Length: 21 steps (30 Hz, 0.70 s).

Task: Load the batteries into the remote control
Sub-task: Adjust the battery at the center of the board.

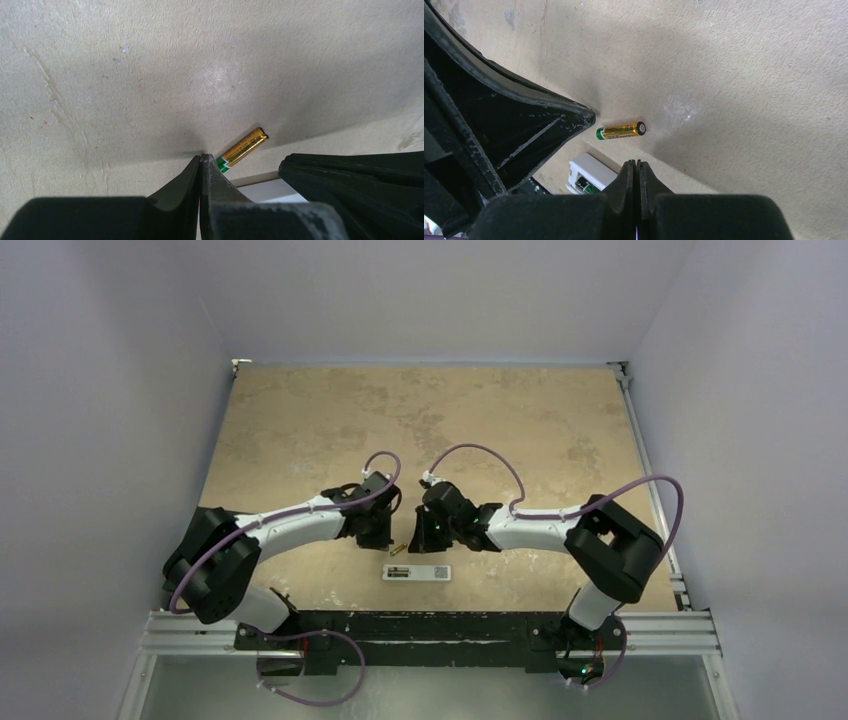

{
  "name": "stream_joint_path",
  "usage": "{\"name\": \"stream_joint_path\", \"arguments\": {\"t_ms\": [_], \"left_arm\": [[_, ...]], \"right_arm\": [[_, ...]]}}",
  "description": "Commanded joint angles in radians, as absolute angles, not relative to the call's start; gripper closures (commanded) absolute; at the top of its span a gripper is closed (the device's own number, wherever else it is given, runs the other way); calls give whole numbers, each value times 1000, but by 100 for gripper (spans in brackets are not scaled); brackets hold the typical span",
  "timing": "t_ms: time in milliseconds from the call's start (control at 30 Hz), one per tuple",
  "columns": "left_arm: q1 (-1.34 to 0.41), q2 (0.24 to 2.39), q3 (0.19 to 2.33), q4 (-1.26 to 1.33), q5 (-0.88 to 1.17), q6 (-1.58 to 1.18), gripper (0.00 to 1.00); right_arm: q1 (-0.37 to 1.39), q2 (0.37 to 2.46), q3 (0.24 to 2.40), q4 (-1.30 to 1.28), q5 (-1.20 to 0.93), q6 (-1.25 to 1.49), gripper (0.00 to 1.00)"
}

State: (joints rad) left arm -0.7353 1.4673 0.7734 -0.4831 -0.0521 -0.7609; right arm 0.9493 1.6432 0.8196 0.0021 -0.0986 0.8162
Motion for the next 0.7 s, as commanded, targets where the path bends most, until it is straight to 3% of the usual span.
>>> {"name": "stream_joint_path", "arguments": {"t_ms": [0, 667], "left_arm": [[-731, 1480, 762, -447, -22, -735, 100], [-736, 1506, 700, -341, 143, -734, 100]], "right_arm": [[956, 1655, 829, 56, -111, 831, 100], [956, 1735, 867, 63, -95, 847, 100]]}}
